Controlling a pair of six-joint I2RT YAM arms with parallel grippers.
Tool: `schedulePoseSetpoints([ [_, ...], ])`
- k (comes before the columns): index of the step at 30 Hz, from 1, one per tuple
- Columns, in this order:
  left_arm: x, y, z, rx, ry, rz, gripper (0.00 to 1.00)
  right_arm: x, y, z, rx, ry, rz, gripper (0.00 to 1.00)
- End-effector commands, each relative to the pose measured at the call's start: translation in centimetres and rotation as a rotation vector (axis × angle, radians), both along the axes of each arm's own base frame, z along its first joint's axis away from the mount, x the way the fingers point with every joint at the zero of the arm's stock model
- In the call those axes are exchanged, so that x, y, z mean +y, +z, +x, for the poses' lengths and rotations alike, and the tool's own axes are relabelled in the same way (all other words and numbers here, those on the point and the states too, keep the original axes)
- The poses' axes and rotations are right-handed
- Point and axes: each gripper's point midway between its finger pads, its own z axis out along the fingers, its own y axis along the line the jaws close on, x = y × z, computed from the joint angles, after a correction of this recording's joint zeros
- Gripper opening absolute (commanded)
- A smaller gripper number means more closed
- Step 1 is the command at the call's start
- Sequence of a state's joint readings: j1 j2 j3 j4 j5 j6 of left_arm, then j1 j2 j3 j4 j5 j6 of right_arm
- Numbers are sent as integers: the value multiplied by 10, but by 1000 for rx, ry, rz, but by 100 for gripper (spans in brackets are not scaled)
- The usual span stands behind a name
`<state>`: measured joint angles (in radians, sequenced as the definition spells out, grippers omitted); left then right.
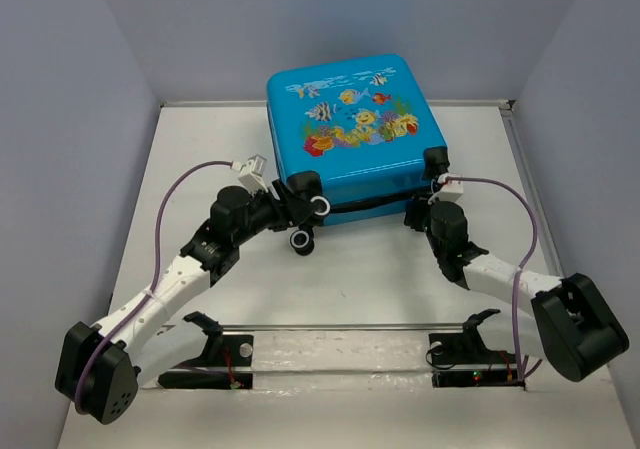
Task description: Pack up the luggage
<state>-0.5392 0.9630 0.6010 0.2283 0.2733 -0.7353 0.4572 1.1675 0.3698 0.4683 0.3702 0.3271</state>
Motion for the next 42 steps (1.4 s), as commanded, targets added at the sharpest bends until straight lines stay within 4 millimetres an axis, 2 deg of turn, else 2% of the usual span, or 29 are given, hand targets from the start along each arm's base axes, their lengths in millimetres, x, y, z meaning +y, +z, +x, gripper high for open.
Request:
schedulePoseSetpoints([
  [1, -5, 42, -10, -159, -71, -71, 6, -2, 74, 34, -341, -19, -3, 51],
  [6, -2, 37, -9, -164, -61, -51, 6, 18, 93, 44, -439, 87, -9, 48],
  [9, -2, 35, -9, -164, -62, -45, 6, 20, 92, 52, -441, 96, -29, 28],
  [10, -2, 36, -9, -169, -65, -46, 6, 24, 94, 53, -460, 110, -26, 18],
  [13, -4, 29, -8, -156, -68, -41, 6, 30, 98, 53, -475, 136, 3, 7],
  [16, -8, 29, -8, -155, -86, -62, 6, 39, 97, 47, -464, 181, 70, 7],
  [19, -16, 37, -6, -158, -113, -99, 6, 78, 90, 25, -422, 336, 178, 7],
  [20, -20, 43, -2, -163, -122, -110, 6, 110, 85, 6, -400, 417, 194, 7],
  [23, -28, 65, 1, -190, -147, -144, 6, 163, 76, -27, -359, 538, 240, 7],
  [24, -32, 80, 4, -212, -162, -165, 6, 199, 72, -54, -327, 627, 277, 7],
  [27, -40, 102, 6, -225, -191, -205, 6, 250, 63, -91, -277, 737, 303, 7],
  [28, -42, 108, 6, -232, -203, -221, 6, 283, 59, -117, -257, 812, 302, 7],
  [31, -48, 126, -2, -229, -251, -279, 6, 326, 61, -150, -260, 913, 363, 7],
  [32, -47, 130, -4, -233, -256, -293, 6, 333, 65, -155, -270, 946, 397, 7],
  [33, -45, 140, -10, -243, -262, -320, 6, 340, 78, -162, -286, 967, 484, 7],
  [35, -41, 150, -18, -258, -263, -346, 6, 357, 86, -170, -299, 1028, 556, 7],
  [38, -35, 161, -27, -273, -258, -376, 6, 376, 107, -168, -338, 1042, 666, 7],
  [40, -33, 162, -29, -272, -250, -385, 6, 379, 119, -168, -365, 1041, 734, 7],
  [42, -30, 163, -31, -277, -242, -392, 6, 372, 114, -164, -352, 1001, 747, 7],
])
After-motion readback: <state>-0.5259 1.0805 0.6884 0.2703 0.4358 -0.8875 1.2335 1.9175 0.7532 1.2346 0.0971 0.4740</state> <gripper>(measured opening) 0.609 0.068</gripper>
